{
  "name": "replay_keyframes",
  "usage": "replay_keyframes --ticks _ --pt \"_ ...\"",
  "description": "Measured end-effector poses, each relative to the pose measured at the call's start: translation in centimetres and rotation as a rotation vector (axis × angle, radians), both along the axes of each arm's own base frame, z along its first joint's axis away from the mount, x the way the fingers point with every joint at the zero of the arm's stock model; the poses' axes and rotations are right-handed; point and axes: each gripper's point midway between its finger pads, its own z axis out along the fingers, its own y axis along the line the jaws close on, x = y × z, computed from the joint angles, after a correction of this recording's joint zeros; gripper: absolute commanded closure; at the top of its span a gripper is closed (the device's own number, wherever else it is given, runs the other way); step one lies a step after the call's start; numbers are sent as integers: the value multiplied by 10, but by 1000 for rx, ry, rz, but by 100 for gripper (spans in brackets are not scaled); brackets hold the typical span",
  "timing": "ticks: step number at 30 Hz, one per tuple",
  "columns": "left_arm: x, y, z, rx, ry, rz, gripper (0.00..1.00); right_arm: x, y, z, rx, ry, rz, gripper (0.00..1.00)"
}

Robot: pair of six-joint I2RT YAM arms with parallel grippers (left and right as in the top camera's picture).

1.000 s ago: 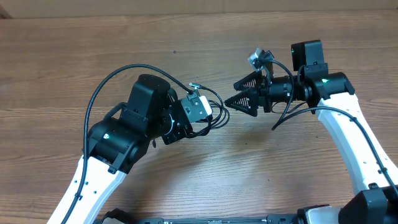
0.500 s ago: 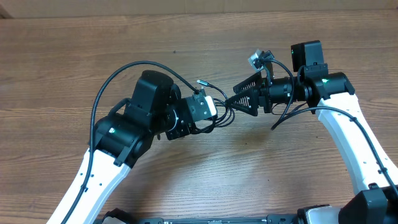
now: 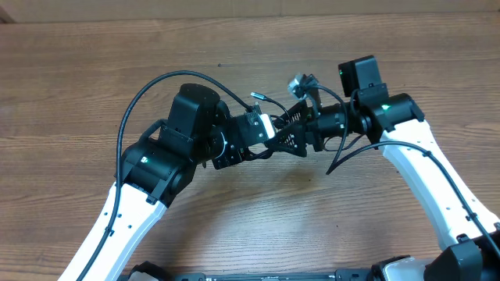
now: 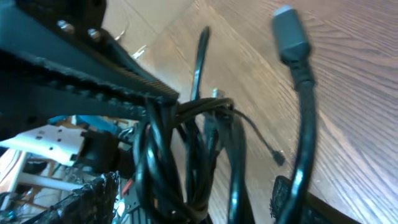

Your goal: Untangle cables

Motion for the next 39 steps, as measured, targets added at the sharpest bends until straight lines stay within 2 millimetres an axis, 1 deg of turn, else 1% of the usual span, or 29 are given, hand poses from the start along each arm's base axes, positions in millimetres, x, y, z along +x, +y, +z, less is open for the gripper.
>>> replay_keyframes --ticks 6,10,13,17,19,20,24,27,31,35,39 --pt "3 3 0 -26 33 67 96 9 -3 -2 -22 11 -51 21" --pt "7 7 0 -58 66 156 96 18 -6 0 -18 21 -91 21" --pt "17 17 2 -106 95 277 96 25 -8 3 -7 32 -124 21" --pt "30 36 3 -185 149 485 96 27 -8 4 -2 64 -147 22" --pt "34 42 3 -234 180 570 96 28 -8 4 -1 78 -154 22" --pt "36 44 4 -262 195 610 96 28 -8 4 -1 82 -158 27" --pt "38 45 6 -353 251 710 96 30 -7 6 6 78 -164 37" --pt "38 45 6 -386 276 747 96 31 -5 7 10 71 -161 39" --pt "38 45 6 -419 303 782 96 29 4 11 22 42 -139 41" --pt "38 45 6 -436 316 797 96 29 12 16 35 8 -118 41" --pt "37 43 6 -450 332 797 96 27 16 17 41 -5 -107 45"
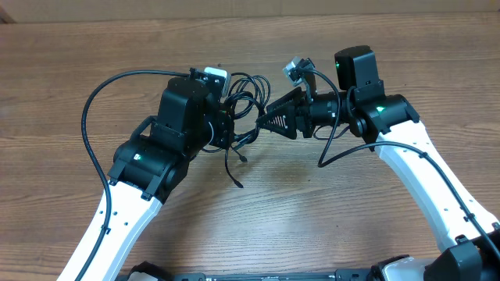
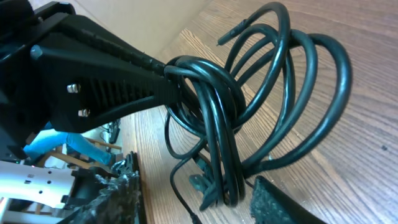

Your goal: Untangle cables

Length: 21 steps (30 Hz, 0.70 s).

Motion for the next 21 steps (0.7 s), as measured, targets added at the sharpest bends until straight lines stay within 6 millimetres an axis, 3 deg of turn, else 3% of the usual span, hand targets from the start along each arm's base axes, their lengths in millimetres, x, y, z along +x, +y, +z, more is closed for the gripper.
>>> replay_keyframes --ticks 9,21 --pt "-2 -5 1 -60 25 11 96 4 -2 -3 -20 -8 -21 50" --pt "-3 -20 10 -107 5 -20 96 10 -5 -8 -53 -15 -58 70"
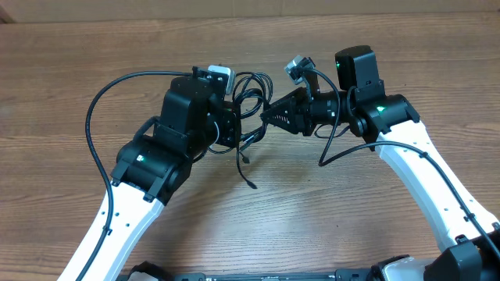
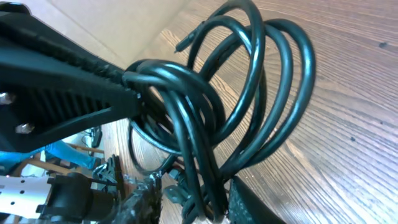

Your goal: Untangle cables

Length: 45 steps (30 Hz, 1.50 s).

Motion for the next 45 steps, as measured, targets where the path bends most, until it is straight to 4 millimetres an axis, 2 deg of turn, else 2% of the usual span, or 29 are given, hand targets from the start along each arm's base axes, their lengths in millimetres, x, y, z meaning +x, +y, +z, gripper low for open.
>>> replay_keyframes --ticks 2,7,16,26,30,34,37,45 --pt "0 -1 0 -1 -2 -3 96 1 0 0 -3 -1 -3 75" --pt "0 -1 1 -2 -3 -3 96 3 -2 -2 -16 -2 -18 96" --pt "-1 -2 0 -5 2 -10 96 9 -6 -8 -51 12 -68 96" --pt "-7 -11 -6 -13 36 -47 96 29 -27 -37 -229 66 -293 96" --pt "-8 -12 -8 -14 45 -52 96 44 -45 -46 -318 58 -431 96" --pt "-8 -12 -8 -13 46 -51 96 64 -84 -56 -437 43 -628 96" --pt "-8 -11 -9 -12 48 -51 96 71 -103 -59 -492 35 -729 96" --pt "-10 -11 -11 -7 58 -51 96 77 -119 -60 -545 16 -817 96"
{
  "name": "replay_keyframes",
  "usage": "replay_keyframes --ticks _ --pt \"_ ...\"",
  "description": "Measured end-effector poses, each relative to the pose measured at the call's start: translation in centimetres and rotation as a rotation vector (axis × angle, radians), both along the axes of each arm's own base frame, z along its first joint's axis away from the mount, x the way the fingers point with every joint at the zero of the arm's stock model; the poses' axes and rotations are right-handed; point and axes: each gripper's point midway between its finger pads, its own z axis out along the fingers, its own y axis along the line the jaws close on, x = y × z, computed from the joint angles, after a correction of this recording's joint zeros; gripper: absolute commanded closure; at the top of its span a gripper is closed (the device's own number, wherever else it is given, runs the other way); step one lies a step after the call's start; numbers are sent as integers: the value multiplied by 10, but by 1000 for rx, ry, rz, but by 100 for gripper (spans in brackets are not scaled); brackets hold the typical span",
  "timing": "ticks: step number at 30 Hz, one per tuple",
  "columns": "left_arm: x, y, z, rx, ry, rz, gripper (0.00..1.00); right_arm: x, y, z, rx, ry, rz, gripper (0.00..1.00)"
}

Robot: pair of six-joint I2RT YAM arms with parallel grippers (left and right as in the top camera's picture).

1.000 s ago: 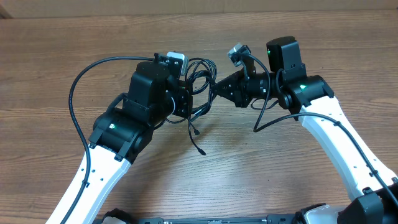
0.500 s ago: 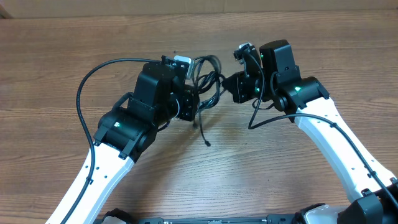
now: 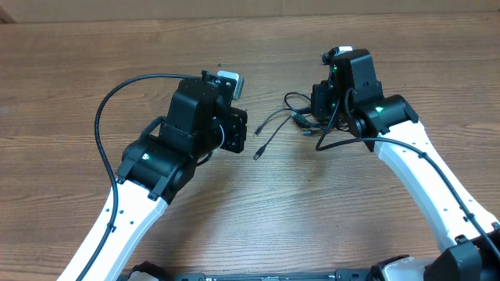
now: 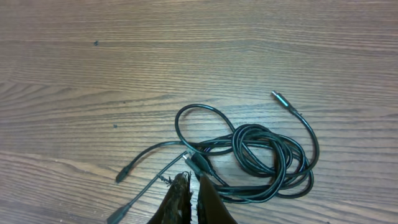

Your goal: Untangle cables

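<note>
The black cable bundle (image 3: 299, 117) lies on the wooden table between the two arms. In the right wrist view it is a knot of overlapping loops (image 4: 267, 155), with a silver-tipped plug (image 4: 280, 98) sticking out to the upper right and two thin ends (image 4: 122, 177) trailing left. My right gripper (image 4: 194, 190) points down just above the bundle's left edge, its fingers pressed together with nothing between them. A connector (image 4: 200, 165) lies right by the fingertips. My left gripper (image 3: 237, 131) hangs left of the cables, apart from them; its jaws are hidden.
The left arm's own black supply cable (image 3: 101, 125) arcs out over the table on the left. Bare wooden table (image 3: 258, 226) lies in front of the cables and stretches behind them to the far edge.
The bundle was strung up between both grippers, looped over my right fingers. Now it lies on the table. My right gripper points straight down over it, shut and empty, and the left gripper is off it.
At first both grippers were close together with the tangled bundle pinched between them. Then they stood apart, the loops stretched between them and a loose end hanging down. That held a moment longer. Now the bundle rests on the table, free of both.
</note>
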Motion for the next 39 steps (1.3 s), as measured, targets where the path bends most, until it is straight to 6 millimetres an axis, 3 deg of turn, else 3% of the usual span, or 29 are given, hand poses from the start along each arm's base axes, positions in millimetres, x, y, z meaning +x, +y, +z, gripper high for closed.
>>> replay_keyframes --ticks 4,5,7,9,12,14,19,26,32,39 --pt "-2 3 -4 16 15 8 96 -1 -3 -1 -8 5 -14 96" --pt "-2 5 -6 24 20 13 96 -1 -4 -2 -10 9 -23 92" --pt "-5 8 -11 44 40 23 96 -2 -9 -4 -3 24 -68 73" --pt "-5 10 -14 55 50 28 96 -5 -18 -8 -1 49 -118 65" --pt "-3 9 -22 67 72 27 96 -7 -39 -13 32 94 -250 41" --pt "-1 8 -28 75 87 27 96 -8 -52 -16 48 115 -314 34" --pt "3 5 -39 85 115 25 96 -4 -70 -35 80 175 -403 33" --pt "4 4 -42 80 127 35 96 -1 -55 -92 126 337 -421 34" --pt "4 4 -42 76 130 39 96 -3 -53 -133 161 444 -533 42" --pt "3 5 -42 77 132 39 96 2 -52 -138 210 445 -620 46"
